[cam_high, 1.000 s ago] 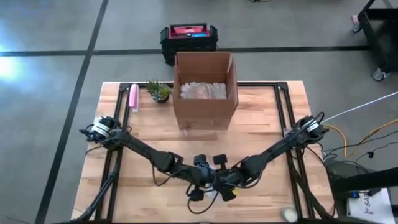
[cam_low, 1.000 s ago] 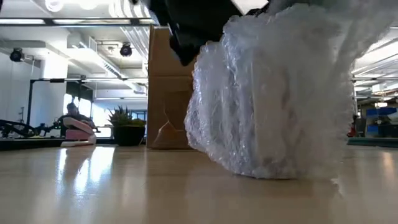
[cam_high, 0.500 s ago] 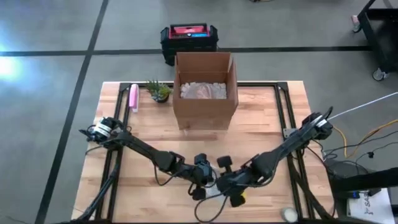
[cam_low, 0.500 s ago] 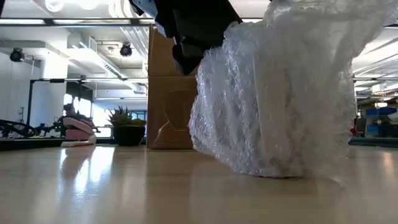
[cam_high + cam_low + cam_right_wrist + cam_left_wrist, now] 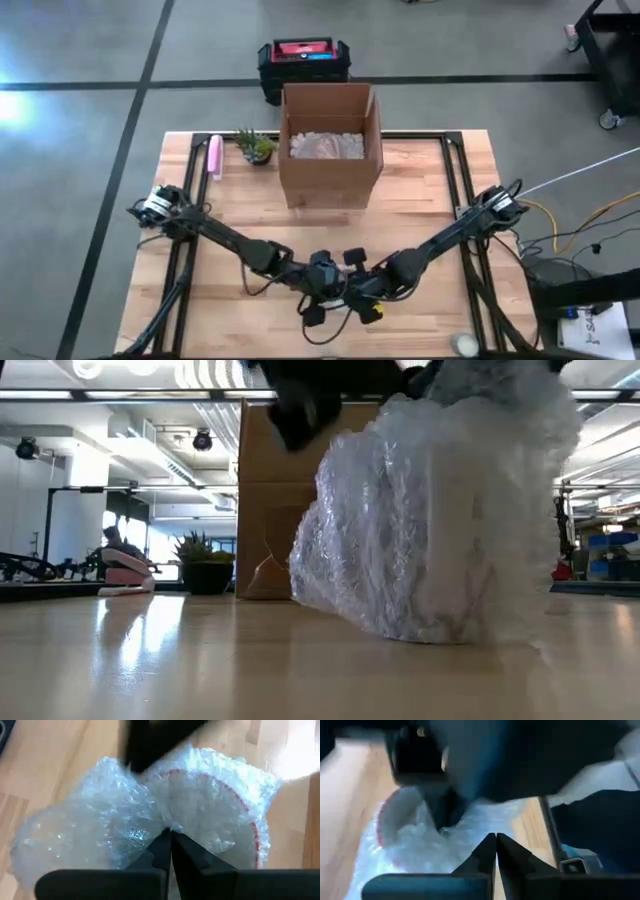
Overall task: Wrap mug
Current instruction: Wrap the gray mug with the bubble wrap
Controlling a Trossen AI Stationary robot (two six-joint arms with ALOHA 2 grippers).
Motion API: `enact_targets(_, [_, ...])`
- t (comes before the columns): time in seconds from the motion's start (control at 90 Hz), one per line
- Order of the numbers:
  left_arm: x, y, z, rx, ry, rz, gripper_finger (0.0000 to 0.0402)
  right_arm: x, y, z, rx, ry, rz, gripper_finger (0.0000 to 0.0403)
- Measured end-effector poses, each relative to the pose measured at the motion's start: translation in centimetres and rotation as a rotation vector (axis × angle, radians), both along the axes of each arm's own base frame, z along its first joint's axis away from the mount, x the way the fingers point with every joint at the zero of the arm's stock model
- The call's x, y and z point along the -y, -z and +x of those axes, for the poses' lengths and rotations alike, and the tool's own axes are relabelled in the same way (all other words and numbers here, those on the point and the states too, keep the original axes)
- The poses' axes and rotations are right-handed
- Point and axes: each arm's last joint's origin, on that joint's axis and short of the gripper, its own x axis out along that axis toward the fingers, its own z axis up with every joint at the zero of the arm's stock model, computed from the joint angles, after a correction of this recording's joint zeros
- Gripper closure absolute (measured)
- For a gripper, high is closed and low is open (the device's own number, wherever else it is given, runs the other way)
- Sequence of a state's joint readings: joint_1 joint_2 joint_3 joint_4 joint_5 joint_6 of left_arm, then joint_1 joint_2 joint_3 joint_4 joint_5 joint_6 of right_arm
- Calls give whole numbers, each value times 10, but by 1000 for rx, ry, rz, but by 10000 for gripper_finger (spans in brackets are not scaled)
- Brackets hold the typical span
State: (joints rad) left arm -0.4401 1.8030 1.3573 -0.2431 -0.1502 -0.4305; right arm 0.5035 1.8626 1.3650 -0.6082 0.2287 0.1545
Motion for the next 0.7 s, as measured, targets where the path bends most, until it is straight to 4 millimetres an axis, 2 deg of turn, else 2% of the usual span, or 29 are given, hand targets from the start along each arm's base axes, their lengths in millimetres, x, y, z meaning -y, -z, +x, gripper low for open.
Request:
enact_targets(0.089, [-4, -5, -12, -23, -160, 149, 402, -1, 0, 1, 9, -12, -2, 403])
enact_targets(0.156, [-11, 1, -18, -52, -276, 248, 402, -1, 0, 1, 13, -16, -4, 403])
enact_targets(0.222, [-18, 11, -19, -75, -321, 286, 402, -1, 0, 1, 13, -16, -4, 403])
enact_targets(0.333, [-27, 32, -10, -77, -293, 193, 402, -1, 0, 1, 15, -24, -7, 403])
enact_targets(0.422, [-24, 44, -3, -21, -213, 108, 402, -1, 0, 1, 14, -38, -12, 403])
enact_targets(0.7, [-6, 37, -2, 52, -168, 11, 401, -1, 2, 1, -2, -158, -47, 403])
